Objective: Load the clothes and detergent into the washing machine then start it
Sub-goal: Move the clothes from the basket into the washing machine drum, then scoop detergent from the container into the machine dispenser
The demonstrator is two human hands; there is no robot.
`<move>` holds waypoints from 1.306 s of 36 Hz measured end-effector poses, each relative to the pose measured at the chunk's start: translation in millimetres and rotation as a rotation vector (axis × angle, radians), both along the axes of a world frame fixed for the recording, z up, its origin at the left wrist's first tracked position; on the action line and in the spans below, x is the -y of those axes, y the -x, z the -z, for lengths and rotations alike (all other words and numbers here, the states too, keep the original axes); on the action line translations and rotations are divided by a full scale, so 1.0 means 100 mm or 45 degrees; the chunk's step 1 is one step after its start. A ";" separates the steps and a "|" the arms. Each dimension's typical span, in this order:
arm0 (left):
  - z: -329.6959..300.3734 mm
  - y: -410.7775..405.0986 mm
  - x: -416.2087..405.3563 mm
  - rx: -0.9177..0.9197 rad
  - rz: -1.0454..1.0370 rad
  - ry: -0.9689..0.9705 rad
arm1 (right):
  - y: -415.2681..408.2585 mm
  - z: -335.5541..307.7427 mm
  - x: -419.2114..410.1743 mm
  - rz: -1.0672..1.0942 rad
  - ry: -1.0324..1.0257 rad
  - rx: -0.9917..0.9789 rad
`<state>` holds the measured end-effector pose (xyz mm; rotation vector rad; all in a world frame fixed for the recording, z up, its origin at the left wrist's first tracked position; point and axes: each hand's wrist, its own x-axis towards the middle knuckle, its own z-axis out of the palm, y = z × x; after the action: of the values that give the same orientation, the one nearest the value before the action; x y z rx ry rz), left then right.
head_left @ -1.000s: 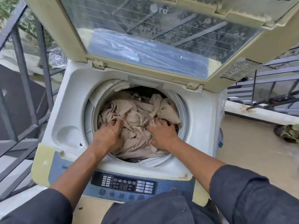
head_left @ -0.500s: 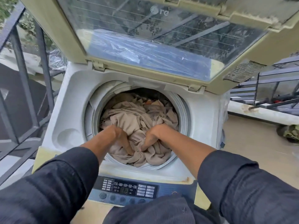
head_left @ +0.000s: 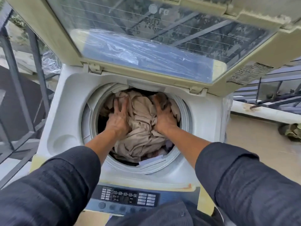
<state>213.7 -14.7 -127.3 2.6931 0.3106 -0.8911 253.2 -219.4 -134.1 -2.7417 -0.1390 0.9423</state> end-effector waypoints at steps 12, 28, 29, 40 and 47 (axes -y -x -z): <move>-0.04 0.42 0.15 -0.767 0.463 -0.037 | 0.46 0.00 0.15 -0.546 0.289 -0.834; -0.76 -0.56 0.35 0.035 -1.162 1.200 | -0.29 -0.77 -0.25 1.153 -1.157 -0.487; -0.79 -0.56 0.39 0.022 -1.267 1.337 | -0.31 -0.82 -0.26 1.310 -1.308 -0.574; -0.94 -0.51 0.47 -0.024 -1.851 1.950 | -0.27 -0.99 -0.24 1.847 -1.795 -0.727; -0.91 -0.43 0.43 -0.066 -1.769 1.962 | -0.17 -1.01 -0.20 1.792 -1.787 -0.765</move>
<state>256.2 -58.0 -35.9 0.6621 0.8410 -0.3443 269.8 -199.2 -33.3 -0.7580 0.7820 0.6420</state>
